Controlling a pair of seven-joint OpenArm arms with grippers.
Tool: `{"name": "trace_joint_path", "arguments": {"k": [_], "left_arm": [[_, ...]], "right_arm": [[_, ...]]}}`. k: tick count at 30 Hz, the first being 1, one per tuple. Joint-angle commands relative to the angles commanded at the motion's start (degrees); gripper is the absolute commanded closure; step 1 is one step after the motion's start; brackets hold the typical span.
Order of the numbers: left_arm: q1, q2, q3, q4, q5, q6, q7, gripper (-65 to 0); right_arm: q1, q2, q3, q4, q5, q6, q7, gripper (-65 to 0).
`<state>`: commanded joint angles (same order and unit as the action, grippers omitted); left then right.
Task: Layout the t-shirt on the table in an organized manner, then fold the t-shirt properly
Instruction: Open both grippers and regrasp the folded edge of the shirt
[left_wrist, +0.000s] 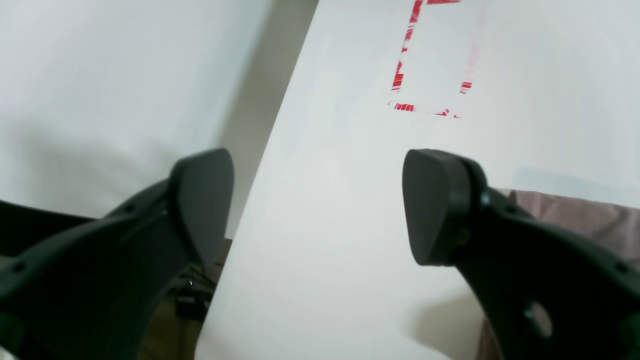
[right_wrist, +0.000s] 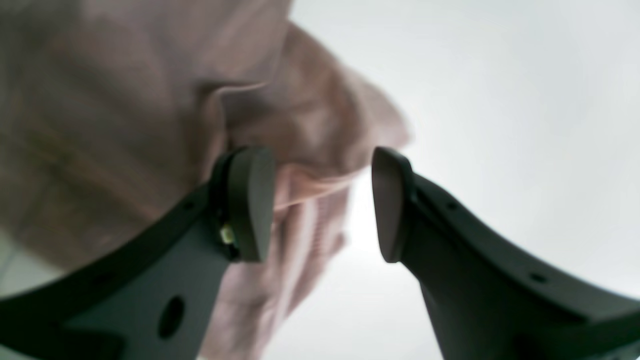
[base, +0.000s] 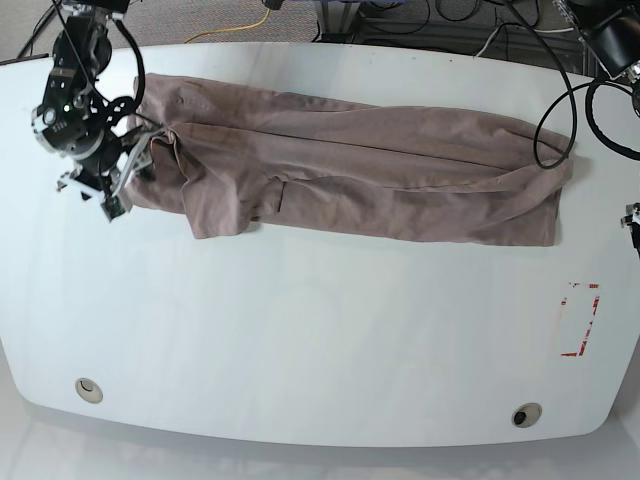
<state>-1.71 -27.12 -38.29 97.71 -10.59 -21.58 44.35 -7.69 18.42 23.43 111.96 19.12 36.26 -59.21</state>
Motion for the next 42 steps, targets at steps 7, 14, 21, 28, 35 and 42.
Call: {"name": "trace_joint_path", "arguments": {"k": [7,14,21,28,35,42], "left_arm": [[-1.05,2.90,1.05,0.09,0.00,0.00,0.00,-49.9],[-0.62,3.52,6.33,0.09,0.00,0.00,0.26,-49.9],[4.75,4.22,11.96,3.69,-0.18,-0.18,0.26,-49.9],[6.51,8.35,12.66,8.18,-1.32,-4.66,-0.09,-49.6],[6.51,12.40,12.75,11.08,-1.23,-6.07,-0.62,-22.1],[6.86,12.40,17.67,10.11,-0.88,-5.98,-0.62,0.0]], "right_arm": [[6.24,-5.80,0.00,-2.11,-0.62,1.85,0.09,-30.6],[9.23,-7.47,-0.09,-7.03,0.09,2.02,0.00,-30.6],[5.54,-7.56,-2.20,-7.03,4.48,3.74,-2.02,-30.3],[-0.97,-7.03,-2.02,-3.16,13.19,3.74,-4.84,-29.8],[-4.57,-6.95,-1.85,-2.11,14.51,3.74,-4.84,-8.9],[-5.45,-6.15,-1.93,-6.33,14.33,3.74,-4.31,-2.1]]}}
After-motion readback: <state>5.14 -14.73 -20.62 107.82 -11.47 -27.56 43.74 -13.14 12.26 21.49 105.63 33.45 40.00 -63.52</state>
